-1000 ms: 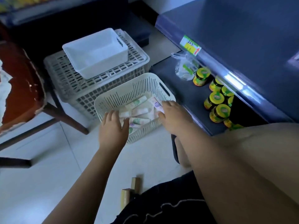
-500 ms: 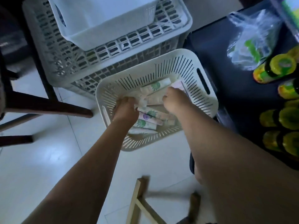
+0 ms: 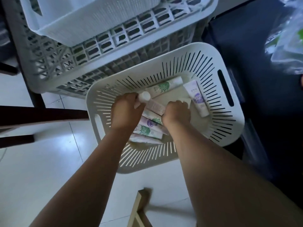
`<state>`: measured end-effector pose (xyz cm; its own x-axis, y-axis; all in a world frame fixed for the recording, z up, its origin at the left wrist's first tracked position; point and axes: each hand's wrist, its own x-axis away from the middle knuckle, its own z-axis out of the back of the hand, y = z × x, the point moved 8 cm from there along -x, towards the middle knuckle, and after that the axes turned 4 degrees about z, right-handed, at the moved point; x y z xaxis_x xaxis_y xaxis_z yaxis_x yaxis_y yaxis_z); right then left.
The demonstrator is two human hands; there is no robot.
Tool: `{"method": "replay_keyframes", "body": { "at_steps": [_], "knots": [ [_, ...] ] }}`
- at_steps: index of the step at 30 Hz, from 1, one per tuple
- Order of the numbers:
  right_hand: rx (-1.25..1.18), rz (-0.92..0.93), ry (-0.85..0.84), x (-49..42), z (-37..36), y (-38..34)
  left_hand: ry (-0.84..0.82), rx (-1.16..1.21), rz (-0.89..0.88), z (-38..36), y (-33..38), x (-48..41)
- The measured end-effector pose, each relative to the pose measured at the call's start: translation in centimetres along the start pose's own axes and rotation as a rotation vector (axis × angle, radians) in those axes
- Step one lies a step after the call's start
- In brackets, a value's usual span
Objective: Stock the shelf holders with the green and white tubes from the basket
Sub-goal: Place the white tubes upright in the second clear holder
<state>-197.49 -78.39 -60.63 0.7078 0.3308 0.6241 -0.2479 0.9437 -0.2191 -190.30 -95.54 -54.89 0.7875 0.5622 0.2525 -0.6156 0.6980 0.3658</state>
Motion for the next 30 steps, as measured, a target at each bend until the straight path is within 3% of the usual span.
{"method": "replay_keyframes", "body": {
  "at_steps": [5, 9, 12, 16, 24, 30],
  "knots": [
    [-0.539, -0.213, -0.044, 1.4, -0.3, 3.2, 0.114, 0.359, 0.180, 5.2, 1.3, 3.2],
    [-1.067, -0.358, -0.089, 4.7, 1.0, 4.6, 0.129, 0.817, 0.310, 8.1, 2.2, 5.8],
    [-1.425, -0.308, -0.109, 7.7, 3.4, 4.1, 0.107, 1.014, 0.416, 8.9, 3.2, 7.5],
    [-1.767, -0.084, -0.133, 12.3, 8.4, 2.4, -0.021, 1.326, 0.477, 9.4, 6.9, 9.3],
    [-2.000, 0.079, 0.001, 20.1, 16.8, 2.8, -0.285, 1.526, 0.201, 14.1, 16.6, 12.9],
    [-1.865, 0.194, 0.290, 25.3, 22.1, 6.1, -0.287, 1.465, -0.002, 17.3, 22.5, 15.6]
  ]
}}
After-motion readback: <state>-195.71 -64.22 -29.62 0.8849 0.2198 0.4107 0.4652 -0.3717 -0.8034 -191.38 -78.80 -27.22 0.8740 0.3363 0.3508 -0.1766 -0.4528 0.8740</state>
